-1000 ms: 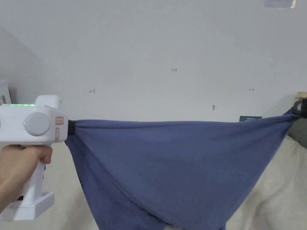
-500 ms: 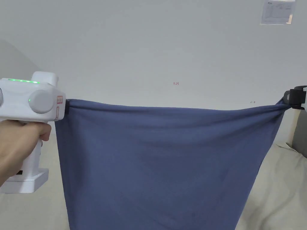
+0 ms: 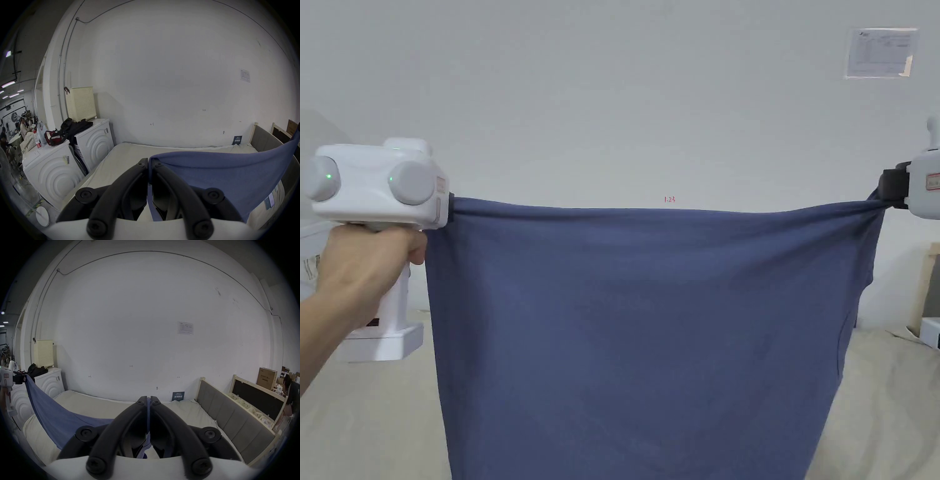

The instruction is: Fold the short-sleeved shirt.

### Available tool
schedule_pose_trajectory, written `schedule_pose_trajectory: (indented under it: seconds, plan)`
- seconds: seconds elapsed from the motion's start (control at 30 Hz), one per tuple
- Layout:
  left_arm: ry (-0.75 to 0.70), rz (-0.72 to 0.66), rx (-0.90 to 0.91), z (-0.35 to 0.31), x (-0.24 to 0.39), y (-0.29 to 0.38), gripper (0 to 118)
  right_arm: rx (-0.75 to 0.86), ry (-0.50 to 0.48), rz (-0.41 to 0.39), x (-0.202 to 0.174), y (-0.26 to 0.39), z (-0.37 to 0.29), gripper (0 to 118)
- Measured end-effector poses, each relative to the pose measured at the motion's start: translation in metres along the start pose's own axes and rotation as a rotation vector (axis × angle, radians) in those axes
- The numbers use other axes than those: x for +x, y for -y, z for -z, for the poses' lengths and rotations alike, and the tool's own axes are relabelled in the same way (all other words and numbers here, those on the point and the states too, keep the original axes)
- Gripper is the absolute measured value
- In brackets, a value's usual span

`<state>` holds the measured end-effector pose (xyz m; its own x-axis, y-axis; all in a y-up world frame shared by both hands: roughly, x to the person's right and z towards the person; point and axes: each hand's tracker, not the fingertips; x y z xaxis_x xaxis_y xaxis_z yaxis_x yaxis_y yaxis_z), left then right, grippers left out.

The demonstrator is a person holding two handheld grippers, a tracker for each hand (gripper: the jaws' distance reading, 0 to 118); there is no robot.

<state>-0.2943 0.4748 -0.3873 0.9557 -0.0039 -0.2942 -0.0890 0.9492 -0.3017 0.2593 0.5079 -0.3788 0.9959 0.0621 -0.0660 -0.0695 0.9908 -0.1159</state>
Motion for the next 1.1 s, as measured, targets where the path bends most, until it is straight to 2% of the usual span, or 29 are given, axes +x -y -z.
schedule_pose_trajectory:
  seconds: [0.17, 0.23, 0.4, 0.43, 0.47, 0.53, 0.67, 0.7, 0.87, 1.1]
  plan:
    - [-0.012, -0.006, 0.004, 0.048, 0.001, -0.036, 3, 0.002, 0.02, -0.022, -0.002, -0.021, 0.046, 3]
    - [-0.016, 0.002, 0.009, 0.029, 0.027, -0.035, 3, 0.009, 0.032, -0.018, 0.0, -0.028, 0.067, 3]
    - [-0.047, 0.014, 0.04, 0.057, 0.049, -0.049, 3, 0.021, 0.061, -0.012, 0.002, -0.039, 0.118, 3]
    - [-0.058, 0.028, 0.056, 0.062, 0.059, -0.047, 3, 0.025, 0.061, -0.017, 0.003, -0.041, 0.129, 3]
    - [-0.106, 0.1, 0.125, 0.064, 0.067, -0.051, 3, 0.035, 0.071, -0.023, 0.003, -0.041, 0.14, 3]
    - [-0.112, 0.118, 0.122, 0.094, 0.074, -0.055, 3, 0.031, 0.089, -0.021, 0.004, -0.041, 0.157, 3]
    - [-0.104, 0.114, 0.081, 0.144, 0.086, -0.055, 3, 0.038, 0.099, -0.008, 0.009, -0.035, 0.195, 3]
    - [-0.117, 0.057, 0.07, 0.153, 0.088, -0.052, 3, 0.037, 0.105, -0.008, 0.009, -0.032, 0.204, 3]
    - [-0.136, 0.071, 0.081, 0.202, 0.099, -0.053, 3, 0.006, 0.114, -0.07, 0.003, -0.018, 0.249, 3]
    - [-0.143, 0.085, 0.025, 0.256, 0.103, -0.025, 3, -0.034, 0.112, -0.08, -0.001, 0.019, 0.303, 3]
